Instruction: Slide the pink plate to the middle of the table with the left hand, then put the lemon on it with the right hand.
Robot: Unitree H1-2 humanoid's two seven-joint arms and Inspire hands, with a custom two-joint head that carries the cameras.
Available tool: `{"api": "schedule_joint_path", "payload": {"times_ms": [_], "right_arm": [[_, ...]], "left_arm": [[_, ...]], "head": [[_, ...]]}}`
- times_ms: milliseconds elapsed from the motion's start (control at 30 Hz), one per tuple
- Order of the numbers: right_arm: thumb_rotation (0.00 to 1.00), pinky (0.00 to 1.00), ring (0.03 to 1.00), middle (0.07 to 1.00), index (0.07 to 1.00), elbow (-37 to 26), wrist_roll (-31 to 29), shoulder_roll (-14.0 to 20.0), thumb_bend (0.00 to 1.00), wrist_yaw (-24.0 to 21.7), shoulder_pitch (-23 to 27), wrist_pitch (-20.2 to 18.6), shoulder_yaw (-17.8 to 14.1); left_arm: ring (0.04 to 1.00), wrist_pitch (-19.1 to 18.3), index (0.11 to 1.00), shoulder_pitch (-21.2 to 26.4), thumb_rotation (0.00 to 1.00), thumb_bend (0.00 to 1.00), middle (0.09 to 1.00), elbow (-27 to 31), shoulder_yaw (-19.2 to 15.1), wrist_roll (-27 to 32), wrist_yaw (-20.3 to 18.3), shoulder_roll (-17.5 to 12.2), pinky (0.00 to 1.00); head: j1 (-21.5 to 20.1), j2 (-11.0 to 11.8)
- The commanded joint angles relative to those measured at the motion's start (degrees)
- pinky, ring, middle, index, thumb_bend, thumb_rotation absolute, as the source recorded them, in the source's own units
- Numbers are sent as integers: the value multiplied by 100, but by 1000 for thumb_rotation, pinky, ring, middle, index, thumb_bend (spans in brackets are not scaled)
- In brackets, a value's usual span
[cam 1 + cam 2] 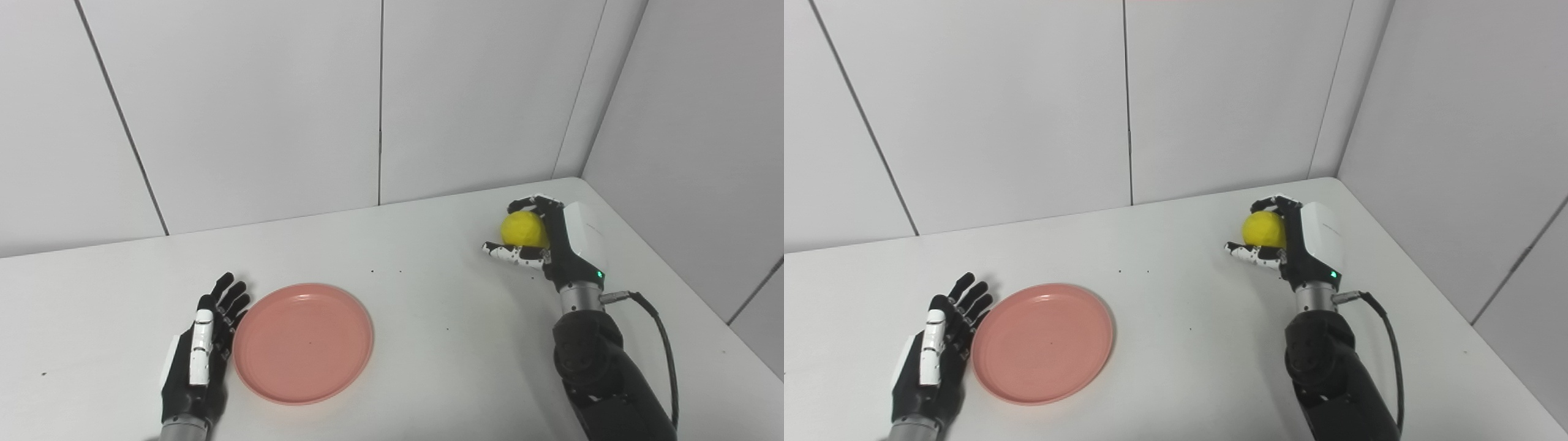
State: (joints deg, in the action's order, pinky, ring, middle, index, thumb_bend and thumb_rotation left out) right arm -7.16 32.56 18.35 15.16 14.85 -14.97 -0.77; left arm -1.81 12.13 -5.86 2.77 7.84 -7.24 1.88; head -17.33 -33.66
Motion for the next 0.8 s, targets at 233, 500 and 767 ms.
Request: {"api": "schedule_joint_path", "payload": {"times_ms": [233, 500, 767], "right_arm": [[0, 125, 201, 448, 492, -720, -189, -197, 524, -410, 357, 684, 397], [0, 139, 199, 470, 480, -532, -188, -591, 527, -619, 582, 947, 790], [0, 136, 197, 469, 479, -453, -244, -1069, 526, -848, 674, 1034, 1197]], "left_arm": [[940, -77, 911, 129, 1000, 542, 927, 450, 35, -333, 363, 212, 955], [948, 112, 925, 129, 1000, 557, 941, 361, 102, -597, 512, 238, 966], [958, 369, 923, 139, 1000, 542, 940, 174, 153, -806, 657, 267, 984]], "head": [[601, -102], [1091, -135], [1578, -188]]}}
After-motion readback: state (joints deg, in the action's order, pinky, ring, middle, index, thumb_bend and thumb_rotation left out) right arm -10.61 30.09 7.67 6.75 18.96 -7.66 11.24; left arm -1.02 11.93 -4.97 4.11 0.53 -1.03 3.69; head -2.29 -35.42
